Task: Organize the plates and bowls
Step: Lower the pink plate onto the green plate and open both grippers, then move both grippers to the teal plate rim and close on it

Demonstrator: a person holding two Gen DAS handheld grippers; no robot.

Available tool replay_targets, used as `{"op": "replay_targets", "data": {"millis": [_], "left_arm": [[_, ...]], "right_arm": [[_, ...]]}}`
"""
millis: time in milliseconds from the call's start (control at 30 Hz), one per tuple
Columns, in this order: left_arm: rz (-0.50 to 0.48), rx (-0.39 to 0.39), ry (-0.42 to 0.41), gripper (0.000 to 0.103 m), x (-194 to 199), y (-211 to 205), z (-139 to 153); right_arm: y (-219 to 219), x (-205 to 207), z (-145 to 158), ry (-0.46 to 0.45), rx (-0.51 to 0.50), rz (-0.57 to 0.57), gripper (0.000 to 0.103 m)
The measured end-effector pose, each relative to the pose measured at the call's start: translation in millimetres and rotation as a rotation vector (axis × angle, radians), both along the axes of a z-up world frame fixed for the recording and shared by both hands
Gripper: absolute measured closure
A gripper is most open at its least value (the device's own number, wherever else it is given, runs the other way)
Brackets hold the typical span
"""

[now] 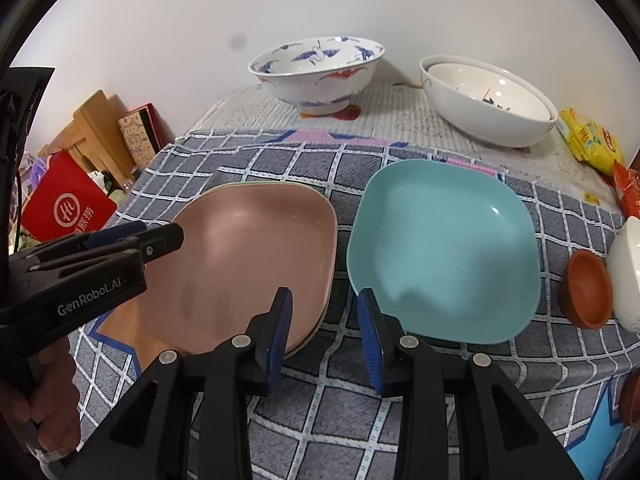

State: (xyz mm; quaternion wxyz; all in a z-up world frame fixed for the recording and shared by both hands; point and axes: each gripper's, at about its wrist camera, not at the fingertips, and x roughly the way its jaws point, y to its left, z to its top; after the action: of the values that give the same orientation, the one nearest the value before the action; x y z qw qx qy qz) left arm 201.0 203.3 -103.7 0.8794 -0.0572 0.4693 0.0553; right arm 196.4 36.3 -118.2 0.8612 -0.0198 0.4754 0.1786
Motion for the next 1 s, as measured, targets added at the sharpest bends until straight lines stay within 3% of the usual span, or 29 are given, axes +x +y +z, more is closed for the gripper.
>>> {"op": "replay_targets", "data": {"millis": [200, 667, 867, 1000], "left_arm": [[-0.007, 0.009, -0.02, 0.063, -9.8, -13.1, 15.8], [-0.063, -0.024, -0.055, 0.056, -13.9, -80.3, 42.8], [-0.072, -0.021, -0.067, 0.05, -0.8, -103.9, 47.0], [-0.062, 0.024, -0.058, 0.049, 12.6, -114.6, 41.4]], "right_arm": [[-20.7, -11.8, 15.4, -0.018, 0.022, -0.018, 0.069], [-130.7, -24.3, 58.3, -0.133, 0.028, -0.239, 0.068], [-163.6, -18.3, 59.3, -0.108, 0.051, -0.277, 0.068], [-173.6, -12.5, 53.4, -0.099, 0.062, -0.285, 0.068]]}}
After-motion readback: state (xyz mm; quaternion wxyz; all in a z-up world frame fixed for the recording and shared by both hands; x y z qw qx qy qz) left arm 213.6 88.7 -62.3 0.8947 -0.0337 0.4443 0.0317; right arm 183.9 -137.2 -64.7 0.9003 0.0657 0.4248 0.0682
